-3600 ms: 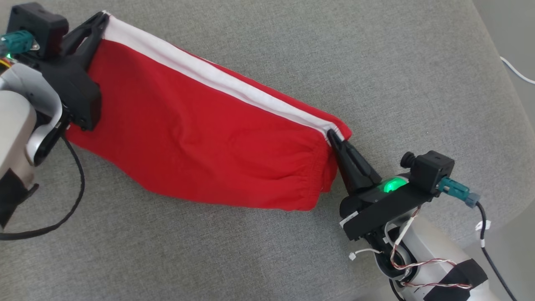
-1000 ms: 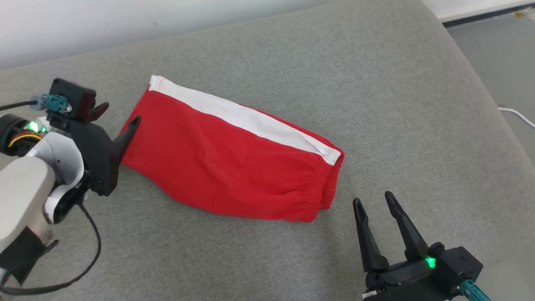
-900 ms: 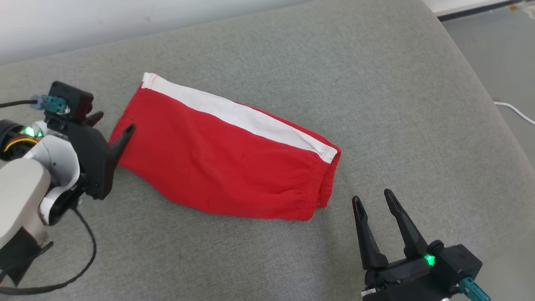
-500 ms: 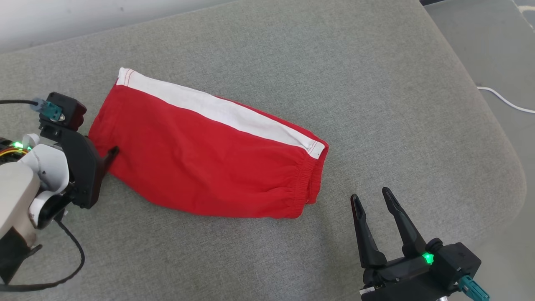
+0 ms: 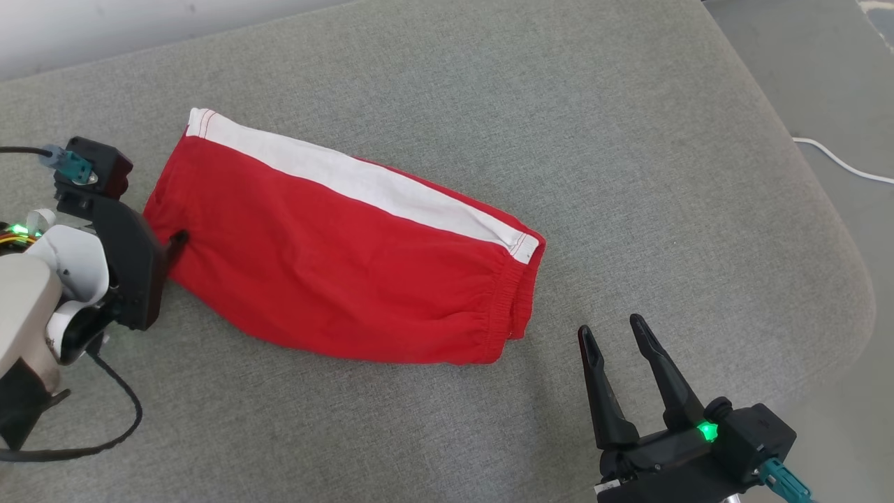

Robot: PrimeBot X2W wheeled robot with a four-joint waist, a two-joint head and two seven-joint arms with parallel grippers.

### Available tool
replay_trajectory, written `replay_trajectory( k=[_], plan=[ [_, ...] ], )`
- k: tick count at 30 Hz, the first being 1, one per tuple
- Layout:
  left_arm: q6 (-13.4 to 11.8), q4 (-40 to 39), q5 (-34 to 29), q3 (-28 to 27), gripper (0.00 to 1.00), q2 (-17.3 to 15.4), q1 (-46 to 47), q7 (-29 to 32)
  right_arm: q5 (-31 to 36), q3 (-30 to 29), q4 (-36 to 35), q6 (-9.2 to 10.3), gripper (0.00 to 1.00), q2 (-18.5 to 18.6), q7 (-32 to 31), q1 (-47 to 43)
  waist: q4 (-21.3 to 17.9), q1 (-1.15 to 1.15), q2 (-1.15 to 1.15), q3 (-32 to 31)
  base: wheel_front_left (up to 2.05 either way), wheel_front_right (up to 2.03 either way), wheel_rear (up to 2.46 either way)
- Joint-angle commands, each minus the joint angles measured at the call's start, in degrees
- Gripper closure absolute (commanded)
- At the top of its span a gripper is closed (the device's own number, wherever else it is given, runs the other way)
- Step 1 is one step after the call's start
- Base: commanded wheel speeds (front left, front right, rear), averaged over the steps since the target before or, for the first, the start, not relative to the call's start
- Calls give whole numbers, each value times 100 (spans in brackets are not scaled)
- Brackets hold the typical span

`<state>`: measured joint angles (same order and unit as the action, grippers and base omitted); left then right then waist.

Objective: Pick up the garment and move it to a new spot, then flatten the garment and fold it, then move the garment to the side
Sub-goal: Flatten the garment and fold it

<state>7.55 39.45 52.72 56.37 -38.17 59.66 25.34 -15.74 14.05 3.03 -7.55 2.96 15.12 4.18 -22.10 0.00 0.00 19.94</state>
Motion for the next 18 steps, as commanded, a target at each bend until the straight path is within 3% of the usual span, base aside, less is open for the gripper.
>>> replay_trajectory(
  k=[1,2,3,4,18],
  plan=[
    [-14,85,87,44,14,63,-110,106,-45,11,12,13,0,-13,4,18,5,0,0,-2,0,0,0],
    [-13,106,144,47,55,78,-120,152,-43,11,24,13,0,-13,4,20,10,0,0,-4,0,0,0],
    [-14,117,171,61,65,87,-123,172,-51,13,35,13,0,-13,4,30,15,0,0,-6,0,0,0],
    [-13,93,276,71,100,102,-159,186,-45,15,52,13,0,-13,4,50,33,0,0,-21,0,0,0],
    [-42,-437,596,-130,100,318,-669,-1198,91,-212,196,13,0,42,4,-223,815,0,0,-792,0,0,0]
  ],
)
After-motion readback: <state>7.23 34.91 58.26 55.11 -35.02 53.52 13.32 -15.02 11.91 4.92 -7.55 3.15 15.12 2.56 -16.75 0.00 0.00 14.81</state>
